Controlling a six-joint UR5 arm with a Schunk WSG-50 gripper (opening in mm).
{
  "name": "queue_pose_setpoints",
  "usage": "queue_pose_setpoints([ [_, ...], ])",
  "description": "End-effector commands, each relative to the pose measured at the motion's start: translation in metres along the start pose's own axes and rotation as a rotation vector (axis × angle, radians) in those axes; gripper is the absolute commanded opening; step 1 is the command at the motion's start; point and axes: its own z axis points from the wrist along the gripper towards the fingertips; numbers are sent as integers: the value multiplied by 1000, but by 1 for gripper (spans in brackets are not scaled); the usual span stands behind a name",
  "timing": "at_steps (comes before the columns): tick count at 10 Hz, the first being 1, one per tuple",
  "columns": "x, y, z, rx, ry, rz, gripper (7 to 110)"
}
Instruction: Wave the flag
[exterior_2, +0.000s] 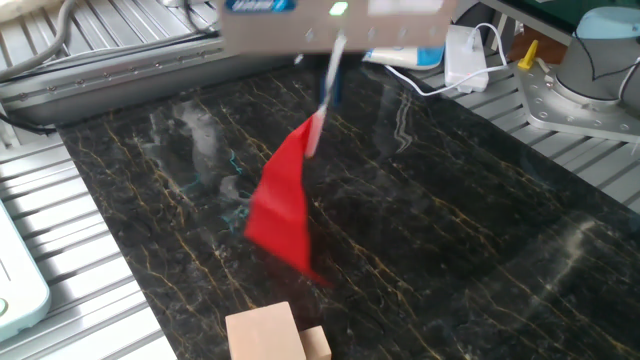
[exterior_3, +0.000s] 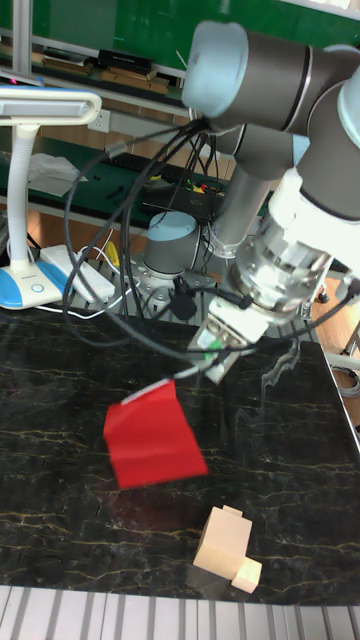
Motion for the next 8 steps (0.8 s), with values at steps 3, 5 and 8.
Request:
queue_pose_setpoints([
  [3,31,82,-19,-196,30,55,7],
  [5,30,106,-23,-262,22,100,7],
  [8,22,129,-30,-354,12,183,7],
])
